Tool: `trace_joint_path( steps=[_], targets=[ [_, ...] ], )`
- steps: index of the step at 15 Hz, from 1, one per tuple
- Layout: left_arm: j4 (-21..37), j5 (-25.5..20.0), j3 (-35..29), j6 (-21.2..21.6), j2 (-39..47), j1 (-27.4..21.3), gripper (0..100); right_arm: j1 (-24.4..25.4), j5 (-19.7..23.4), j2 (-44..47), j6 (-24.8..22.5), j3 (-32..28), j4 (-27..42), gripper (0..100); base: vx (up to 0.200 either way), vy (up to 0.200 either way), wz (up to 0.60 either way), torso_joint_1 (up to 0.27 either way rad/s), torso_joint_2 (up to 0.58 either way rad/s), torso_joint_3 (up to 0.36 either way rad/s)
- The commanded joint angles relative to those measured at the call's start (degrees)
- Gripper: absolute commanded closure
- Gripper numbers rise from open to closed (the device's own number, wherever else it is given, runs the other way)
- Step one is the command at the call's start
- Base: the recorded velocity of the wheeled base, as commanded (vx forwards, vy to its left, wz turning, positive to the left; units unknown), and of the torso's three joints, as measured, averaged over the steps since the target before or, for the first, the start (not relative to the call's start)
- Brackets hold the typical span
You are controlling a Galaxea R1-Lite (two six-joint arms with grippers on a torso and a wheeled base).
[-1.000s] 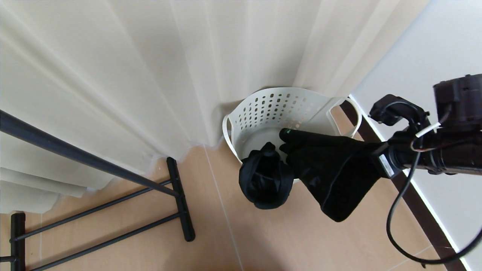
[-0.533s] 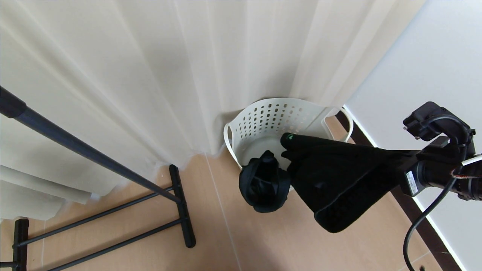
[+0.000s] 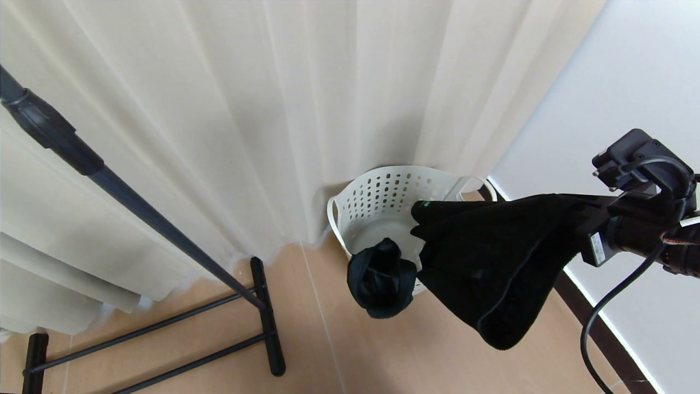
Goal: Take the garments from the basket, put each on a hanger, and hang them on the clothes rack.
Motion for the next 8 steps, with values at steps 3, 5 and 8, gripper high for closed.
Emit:
trace_joint_path(
  steps=[3,5,8],
  targets=[
    [0.06,0.03,-0.02,-0.01,0.00,0.01,0,-0.05,0.05,-0.23,-0.05,1.56,-0.34,100,0.000,0.000,0.00,-0.007,0.00,0.203],
    [0.06,0.03,-0.02,-0.01,0.00,0.01,0,-0.05,0.05,0.21,-0.05,1.65,-0.34,100,0.000,0.000,0.00,-0.002,0.00,0.205],
    [-0.03,0.03,-0.02,0.08,0.00,0.01,0,-0.05,0.23,0.56,-0.05,1.65,-0.34,100,0.000,0.000,0.00,0.002,0.00,0.203]
  ],
)
